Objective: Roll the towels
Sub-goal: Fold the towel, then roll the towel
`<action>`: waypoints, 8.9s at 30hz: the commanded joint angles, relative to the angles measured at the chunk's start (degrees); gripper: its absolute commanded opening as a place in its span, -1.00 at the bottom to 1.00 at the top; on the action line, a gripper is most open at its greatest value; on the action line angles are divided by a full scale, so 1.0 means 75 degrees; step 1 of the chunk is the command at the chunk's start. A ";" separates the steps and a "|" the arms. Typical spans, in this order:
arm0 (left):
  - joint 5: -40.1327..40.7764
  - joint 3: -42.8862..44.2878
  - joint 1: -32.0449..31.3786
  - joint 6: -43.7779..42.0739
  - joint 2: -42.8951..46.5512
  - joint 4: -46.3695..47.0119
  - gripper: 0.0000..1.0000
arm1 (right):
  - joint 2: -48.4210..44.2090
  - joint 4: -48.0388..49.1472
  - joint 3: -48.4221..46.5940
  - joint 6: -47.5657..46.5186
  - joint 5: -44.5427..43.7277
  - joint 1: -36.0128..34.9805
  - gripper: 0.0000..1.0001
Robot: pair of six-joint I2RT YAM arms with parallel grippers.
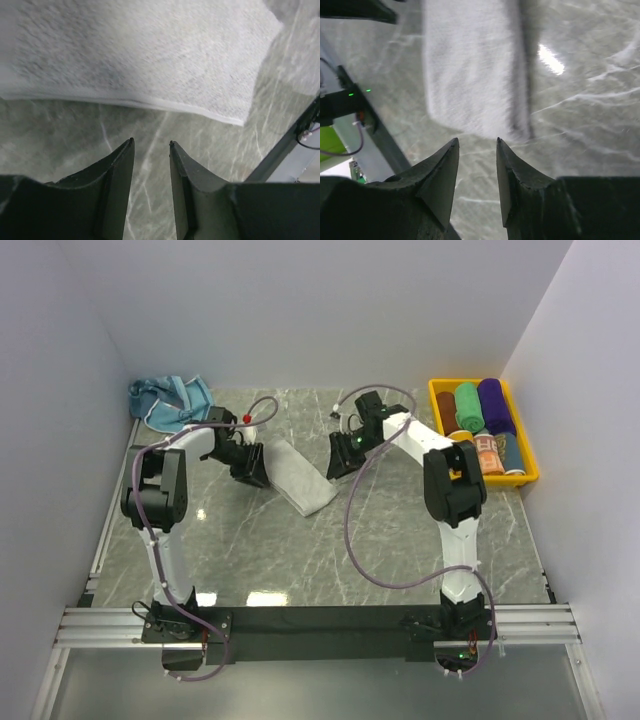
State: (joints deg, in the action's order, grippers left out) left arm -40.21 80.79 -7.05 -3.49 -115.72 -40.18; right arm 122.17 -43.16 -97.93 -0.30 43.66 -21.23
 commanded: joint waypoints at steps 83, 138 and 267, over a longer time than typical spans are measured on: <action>-0.0181 -0.2993 -0.3268 -0.4739 0.3173 0.1316 -0.99 | 0.0036 -0.0023 -0.0666 0.0345 0.1116 -0.0005 -0.10; 0.0190 -0.1666 -0.1544 -0.3450 0.2186 0.1933 -0.25 | 0.0644 0.1219 0.0928 0.1867 -0.0571 -0.0508 -0.84; 0.2300 -0.6343 -0.3523 -0.4995 0.7215 0.3481 0.21 | 0.2319 -0.1781 -0.0395 -0.2480 0.2053 -0.2184 -1.00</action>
State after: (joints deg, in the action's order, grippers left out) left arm -31.62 34.24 -29.02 -38.85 -62.04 -23.86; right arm 136.40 -56.88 -99.18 -19.16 61.25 -37.98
